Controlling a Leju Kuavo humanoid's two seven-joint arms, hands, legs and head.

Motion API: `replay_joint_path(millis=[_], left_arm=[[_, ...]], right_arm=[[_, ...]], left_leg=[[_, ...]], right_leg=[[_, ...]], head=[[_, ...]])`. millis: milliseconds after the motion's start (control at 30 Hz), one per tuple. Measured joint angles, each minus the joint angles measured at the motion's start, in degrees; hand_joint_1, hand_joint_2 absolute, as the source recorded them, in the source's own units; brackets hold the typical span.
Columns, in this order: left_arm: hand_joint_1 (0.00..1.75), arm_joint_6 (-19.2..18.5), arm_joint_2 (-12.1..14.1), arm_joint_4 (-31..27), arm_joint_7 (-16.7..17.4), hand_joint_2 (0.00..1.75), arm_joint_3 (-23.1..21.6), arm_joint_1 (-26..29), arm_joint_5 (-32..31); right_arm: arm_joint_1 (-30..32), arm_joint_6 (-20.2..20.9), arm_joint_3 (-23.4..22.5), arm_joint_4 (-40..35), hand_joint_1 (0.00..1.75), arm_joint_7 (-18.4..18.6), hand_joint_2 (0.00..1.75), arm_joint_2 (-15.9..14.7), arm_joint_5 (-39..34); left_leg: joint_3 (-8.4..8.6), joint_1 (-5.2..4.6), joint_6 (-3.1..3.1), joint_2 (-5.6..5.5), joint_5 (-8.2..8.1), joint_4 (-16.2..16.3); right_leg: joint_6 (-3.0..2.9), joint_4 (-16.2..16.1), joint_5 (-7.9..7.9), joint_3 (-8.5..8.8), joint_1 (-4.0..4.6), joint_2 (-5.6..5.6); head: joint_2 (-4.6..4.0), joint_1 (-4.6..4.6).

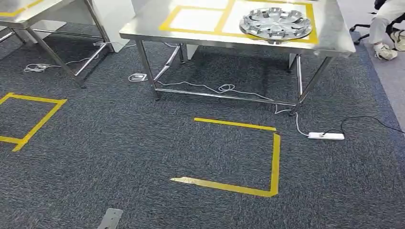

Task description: Take the parts from the cabinet and place them on the table.

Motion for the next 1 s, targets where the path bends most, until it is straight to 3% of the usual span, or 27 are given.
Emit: replay_joint_path(millis=[467, 500, 1000], left_arm=[[0.00, -0.22, 0.00, 0.00, -0.09, 1.75, 0.02, 0.05, 0.02], [0.00, -0.22, 0.00, 0.00, -0.11, 1.75, 0.02, 0.05, 0.04], [0.00, 0.28, -0.39, 0.00, -1.44, 1.75, 0.24, 0.34, 0.17]], right_arm=[[0.07, -0.13, 0.39, 0.00, 0.00, 0.26, 1.75, 0.00, 0.11], [0.07, -0.13, 0.46, 0.00, 0.00, 0.22, 0.00, 0.00, 0.04], [0.36, 0.13, 0.46, 0.00, 0.00, -1.64, 0.00, -0.04, -1.01]], left_leg=[[-1.27, 0.00, -0.10, 0.00, -0.34, 1.51], [-1.29, 0.00, -0.10, 0.00, -0.34, 1.55], [-1.41, 0.00, -0.13, 0.00, -0.36, 1.66]], right_leg=[[-0.07, 1.73, -0.43, -1.33, 0.00, 0.00], [-0.08, 1.78, -0.44, -1.37, 0.00, 0.00], [-0.08, 1.87, -0.46, -1.48, 0.01, 0.00]], head=[[0.00, 0.00], [0.00, 0.00], [0.00, 0.00]])
